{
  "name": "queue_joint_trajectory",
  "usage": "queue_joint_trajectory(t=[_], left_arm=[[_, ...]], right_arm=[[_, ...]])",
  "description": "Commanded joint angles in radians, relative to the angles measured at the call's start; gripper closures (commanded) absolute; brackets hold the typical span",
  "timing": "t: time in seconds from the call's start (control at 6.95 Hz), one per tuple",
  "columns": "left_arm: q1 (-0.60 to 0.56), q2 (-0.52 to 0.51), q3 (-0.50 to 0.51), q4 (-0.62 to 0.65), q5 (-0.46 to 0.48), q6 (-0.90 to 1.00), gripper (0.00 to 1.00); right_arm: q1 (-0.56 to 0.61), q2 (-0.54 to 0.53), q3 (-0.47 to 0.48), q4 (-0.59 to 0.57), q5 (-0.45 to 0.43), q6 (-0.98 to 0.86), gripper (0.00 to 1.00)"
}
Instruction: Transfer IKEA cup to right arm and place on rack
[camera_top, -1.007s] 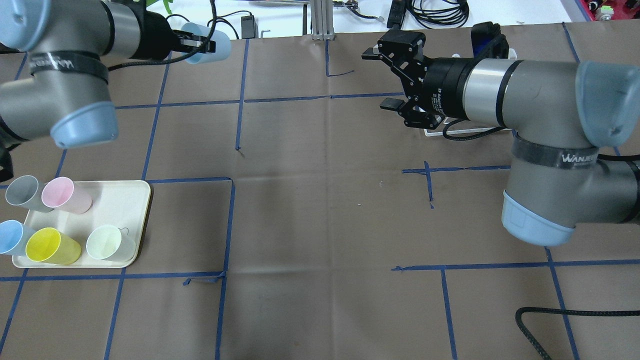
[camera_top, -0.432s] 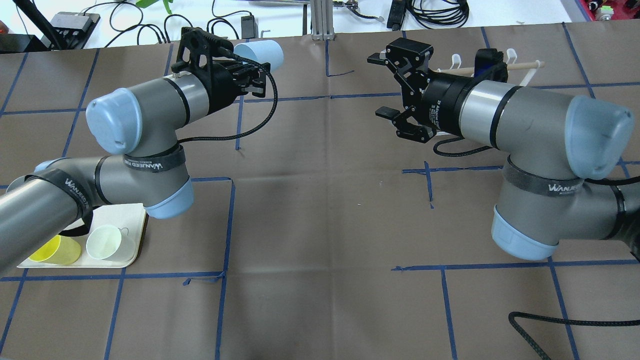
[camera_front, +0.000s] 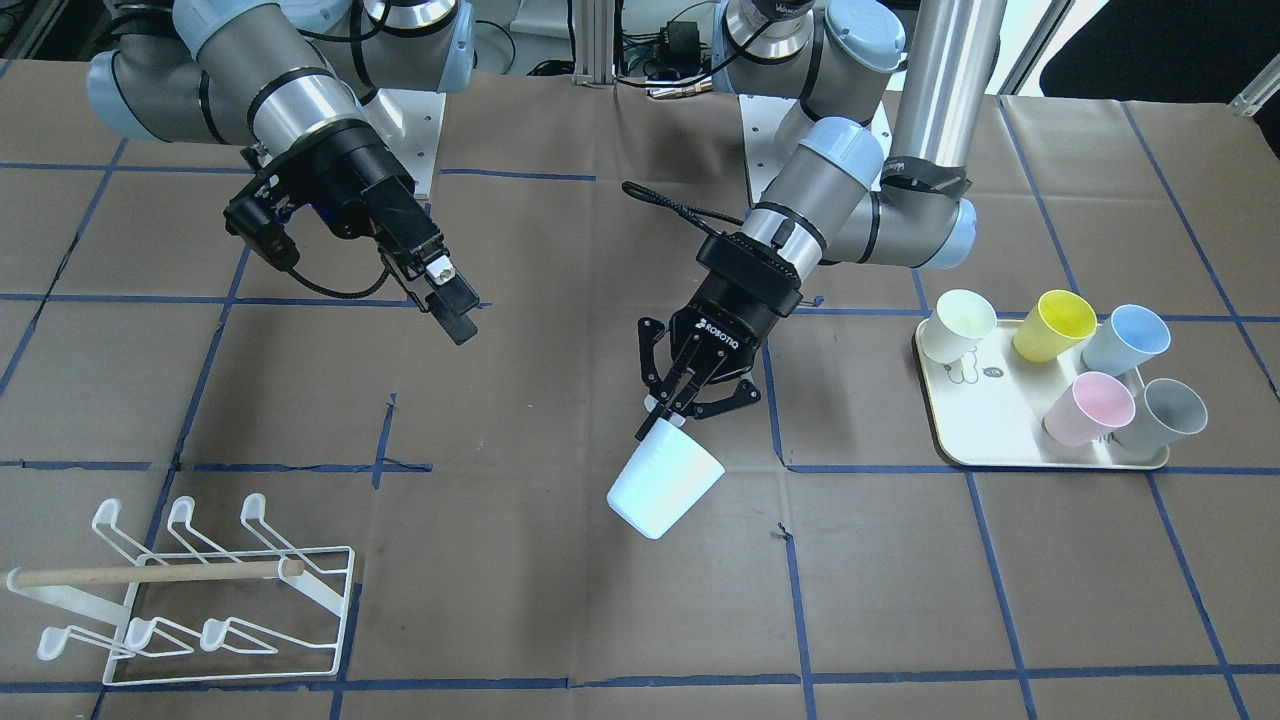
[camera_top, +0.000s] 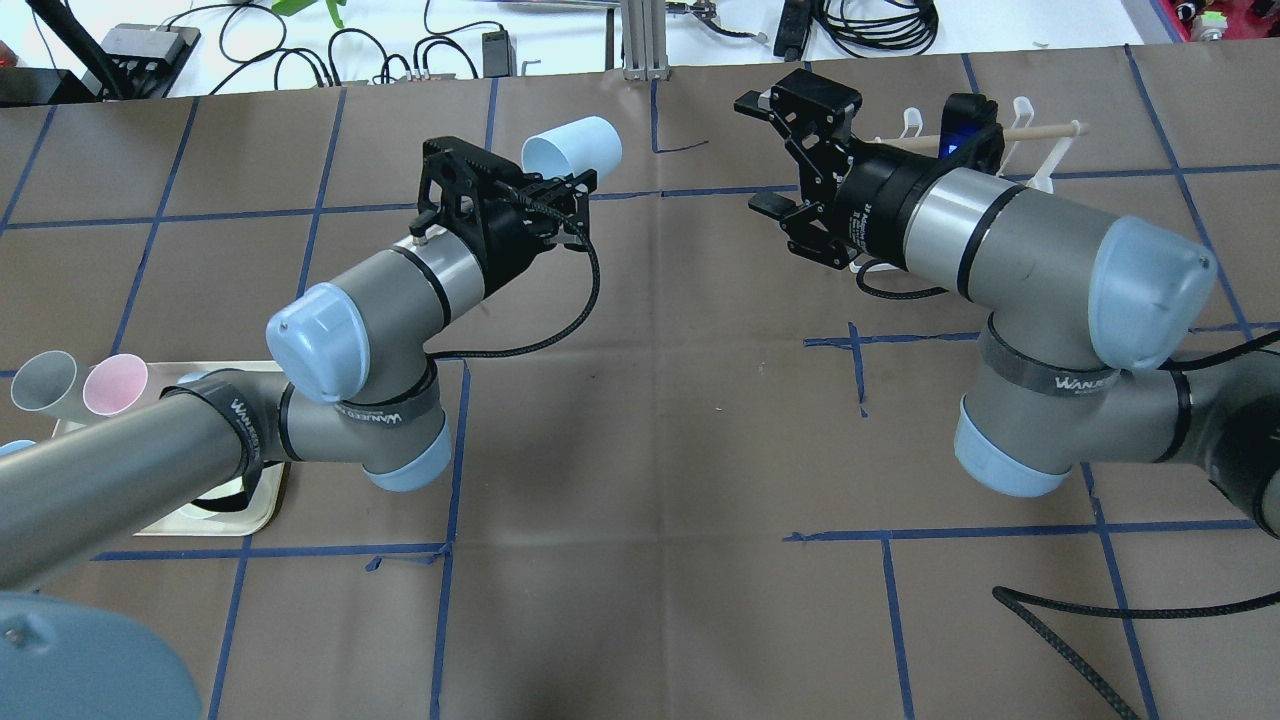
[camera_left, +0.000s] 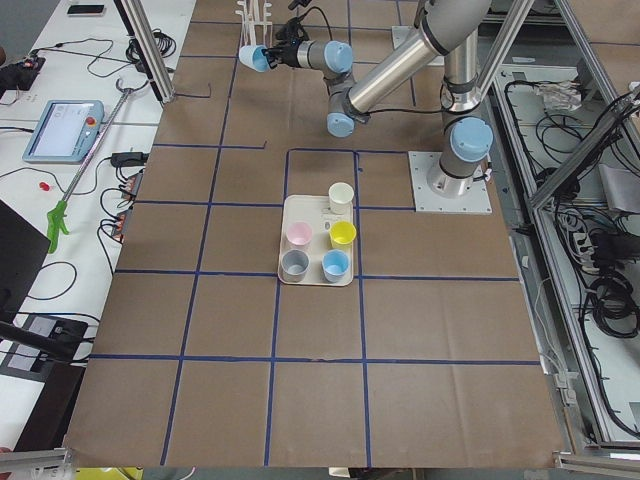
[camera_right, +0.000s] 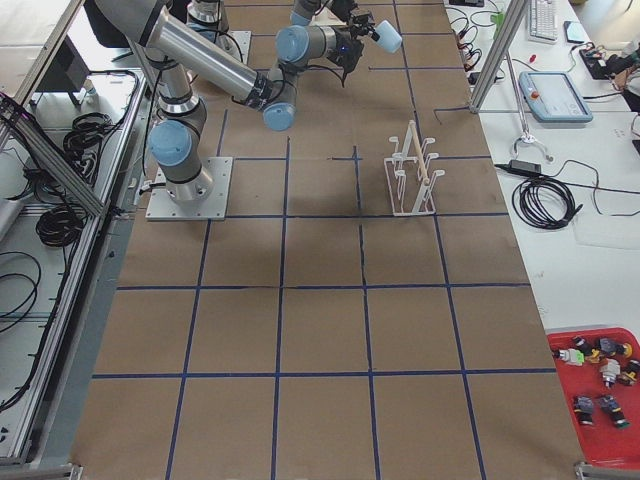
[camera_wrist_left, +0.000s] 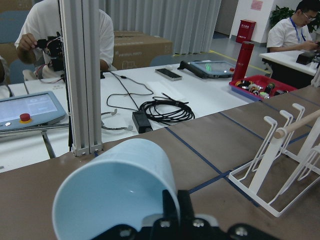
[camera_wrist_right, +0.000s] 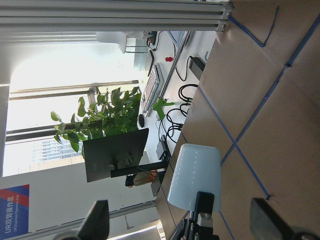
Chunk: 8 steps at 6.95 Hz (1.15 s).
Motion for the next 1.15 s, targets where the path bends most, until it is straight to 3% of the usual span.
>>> queue_joint_trajectory(t=[0.0, 1.01], left_arm=[[-0.030, -0.020, -0.007, 0.082, 0.002, -0.073, 1.00], [-0.069, 0.046, -0.016, -0.022, 0.024, -0.076, 1.00]], right_arm=[[0.001, 0.067, -0.014, -0.034, 0.010, 0.002, 0.00], [0.045, 0.251, -0.115, -0.034, 0.009, 0.003, 0.00]])
